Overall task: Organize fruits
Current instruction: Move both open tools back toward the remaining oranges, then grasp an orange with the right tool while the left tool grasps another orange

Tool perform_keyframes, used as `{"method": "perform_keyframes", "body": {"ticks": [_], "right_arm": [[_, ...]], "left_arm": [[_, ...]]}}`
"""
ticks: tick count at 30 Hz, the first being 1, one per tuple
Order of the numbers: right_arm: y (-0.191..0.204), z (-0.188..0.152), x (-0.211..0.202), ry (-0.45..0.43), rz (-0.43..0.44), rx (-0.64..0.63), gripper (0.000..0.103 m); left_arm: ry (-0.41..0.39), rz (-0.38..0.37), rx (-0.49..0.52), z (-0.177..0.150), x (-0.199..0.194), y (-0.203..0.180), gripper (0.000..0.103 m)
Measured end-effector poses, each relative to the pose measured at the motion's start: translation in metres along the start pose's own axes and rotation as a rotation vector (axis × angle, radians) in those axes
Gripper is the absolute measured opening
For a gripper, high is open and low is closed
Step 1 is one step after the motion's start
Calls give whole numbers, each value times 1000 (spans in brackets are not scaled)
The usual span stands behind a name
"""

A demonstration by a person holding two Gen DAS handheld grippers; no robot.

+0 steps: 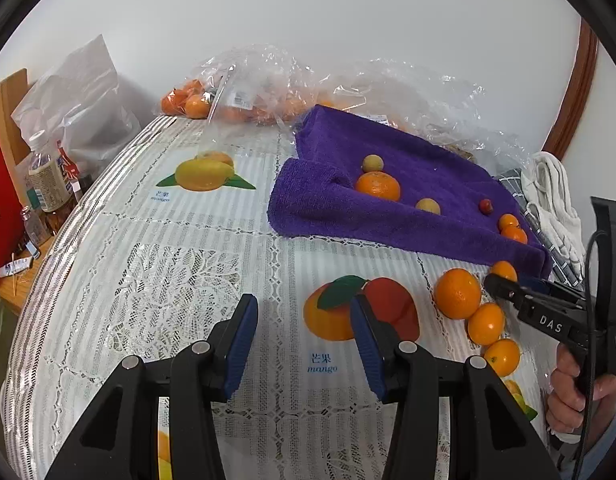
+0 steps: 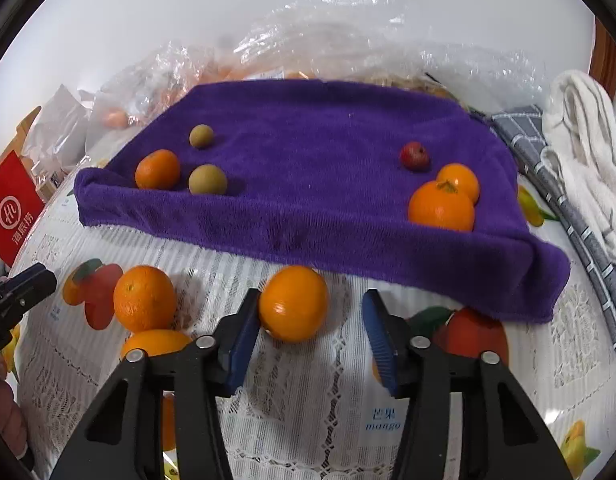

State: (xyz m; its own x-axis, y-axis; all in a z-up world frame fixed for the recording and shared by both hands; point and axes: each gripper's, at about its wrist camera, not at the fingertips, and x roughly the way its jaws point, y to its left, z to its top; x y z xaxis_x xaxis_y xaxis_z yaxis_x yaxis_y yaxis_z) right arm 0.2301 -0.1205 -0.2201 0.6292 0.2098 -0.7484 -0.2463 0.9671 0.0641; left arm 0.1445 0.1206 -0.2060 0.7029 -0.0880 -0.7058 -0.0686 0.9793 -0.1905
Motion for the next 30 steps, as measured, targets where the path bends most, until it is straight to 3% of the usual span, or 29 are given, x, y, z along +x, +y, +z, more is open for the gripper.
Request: {"method": "perform_keyframes", "body": {"ticks": [3,10,21,30], "right_arm": [[5,0,1,-1,3,-32,33],[0,-6,-9,-34,25,-27,33],[-34,-25,-25,2,0,0,33],[-42,-40,-38,-54,-13,-46,33]], "left_arm": [[24,-6,-18,1,4,4,46],[38,20,3,0,7,-1,46],[55,30,27,0,11,-4,47],[60,34,50,1,14,-6,49]]}}
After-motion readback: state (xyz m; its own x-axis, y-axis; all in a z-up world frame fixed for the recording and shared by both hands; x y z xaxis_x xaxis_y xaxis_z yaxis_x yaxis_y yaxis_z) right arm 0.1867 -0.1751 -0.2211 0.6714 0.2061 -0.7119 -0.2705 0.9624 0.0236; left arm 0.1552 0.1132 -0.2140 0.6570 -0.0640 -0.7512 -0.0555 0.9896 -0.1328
